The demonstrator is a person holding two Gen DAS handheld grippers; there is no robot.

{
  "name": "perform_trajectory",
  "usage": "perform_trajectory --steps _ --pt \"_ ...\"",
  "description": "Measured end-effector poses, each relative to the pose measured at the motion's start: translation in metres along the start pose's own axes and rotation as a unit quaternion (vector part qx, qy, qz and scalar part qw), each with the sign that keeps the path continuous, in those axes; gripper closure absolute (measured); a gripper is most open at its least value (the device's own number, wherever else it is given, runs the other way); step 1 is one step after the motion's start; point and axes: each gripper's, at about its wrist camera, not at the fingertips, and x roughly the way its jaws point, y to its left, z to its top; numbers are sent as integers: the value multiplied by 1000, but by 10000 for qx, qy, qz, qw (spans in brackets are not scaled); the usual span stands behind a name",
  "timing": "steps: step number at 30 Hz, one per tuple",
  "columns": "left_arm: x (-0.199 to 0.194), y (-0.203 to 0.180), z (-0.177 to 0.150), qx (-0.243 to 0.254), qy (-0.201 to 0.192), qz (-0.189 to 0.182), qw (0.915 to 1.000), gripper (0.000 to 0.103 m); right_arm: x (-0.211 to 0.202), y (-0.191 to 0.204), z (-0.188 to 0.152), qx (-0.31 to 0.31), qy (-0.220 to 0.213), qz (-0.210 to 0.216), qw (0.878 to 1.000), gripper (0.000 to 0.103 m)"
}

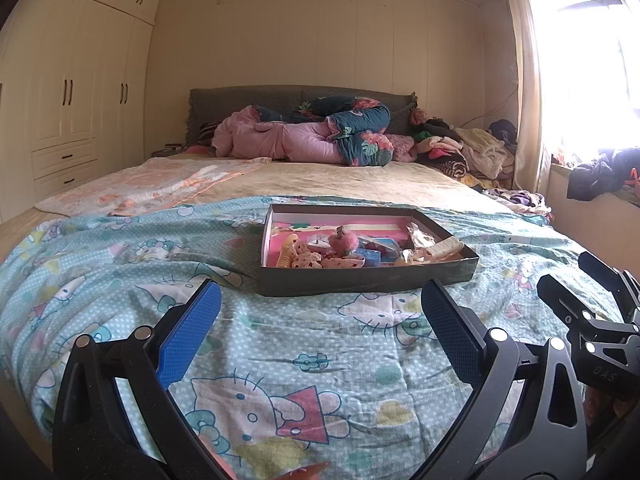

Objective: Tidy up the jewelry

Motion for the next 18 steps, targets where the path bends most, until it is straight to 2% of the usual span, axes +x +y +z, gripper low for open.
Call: perform_trajectory --steps 18 --pt "0 3 1 -13 46 104 9999 11 -1 0 2 -54 45 -15 10000 6"
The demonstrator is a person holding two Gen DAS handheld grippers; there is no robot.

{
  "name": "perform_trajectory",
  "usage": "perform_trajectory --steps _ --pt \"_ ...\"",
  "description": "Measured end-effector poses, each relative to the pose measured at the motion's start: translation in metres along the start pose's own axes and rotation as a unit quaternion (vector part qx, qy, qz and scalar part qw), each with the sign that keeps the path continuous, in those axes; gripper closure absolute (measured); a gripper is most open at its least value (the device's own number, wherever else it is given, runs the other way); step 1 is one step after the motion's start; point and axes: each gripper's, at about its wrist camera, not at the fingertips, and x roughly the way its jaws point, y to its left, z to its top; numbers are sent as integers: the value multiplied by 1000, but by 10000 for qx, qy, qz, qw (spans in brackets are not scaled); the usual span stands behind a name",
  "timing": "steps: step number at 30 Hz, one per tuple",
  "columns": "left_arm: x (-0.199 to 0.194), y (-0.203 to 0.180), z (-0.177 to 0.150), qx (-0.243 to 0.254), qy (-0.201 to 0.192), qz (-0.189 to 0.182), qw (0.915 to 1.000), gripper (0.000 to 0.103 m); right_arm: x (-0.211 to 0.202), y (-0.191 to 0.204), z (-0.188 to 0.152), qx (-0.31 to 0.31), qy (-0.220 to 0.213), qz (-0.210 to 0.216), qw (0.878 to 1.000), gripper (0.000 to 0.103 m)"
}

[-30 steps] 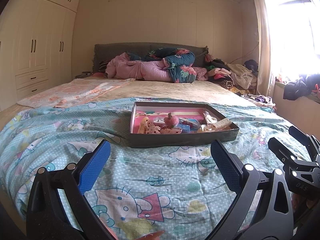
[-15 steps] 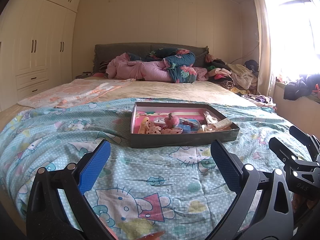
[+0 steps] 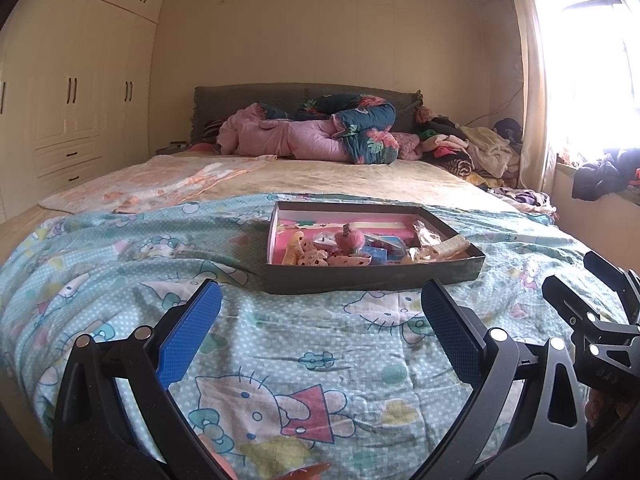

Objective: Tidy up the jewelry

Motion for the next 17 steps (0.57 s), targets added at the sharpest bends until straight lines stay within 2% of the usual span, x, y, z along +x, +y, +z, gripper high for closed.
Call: perform_trajectory --steps 11,14,17 --pt "10 2 1 -107 188 130 9997 11 -3 -11 8 90 -21 -85 9999 6" --pt "21 14 5 -327 383 87 9987 11 3 -30 15 227 -23 -262 9994 6" --pt "38 38 17 -488 470 361 9971 11 26 -64 23 441 322 -598 9967 6"
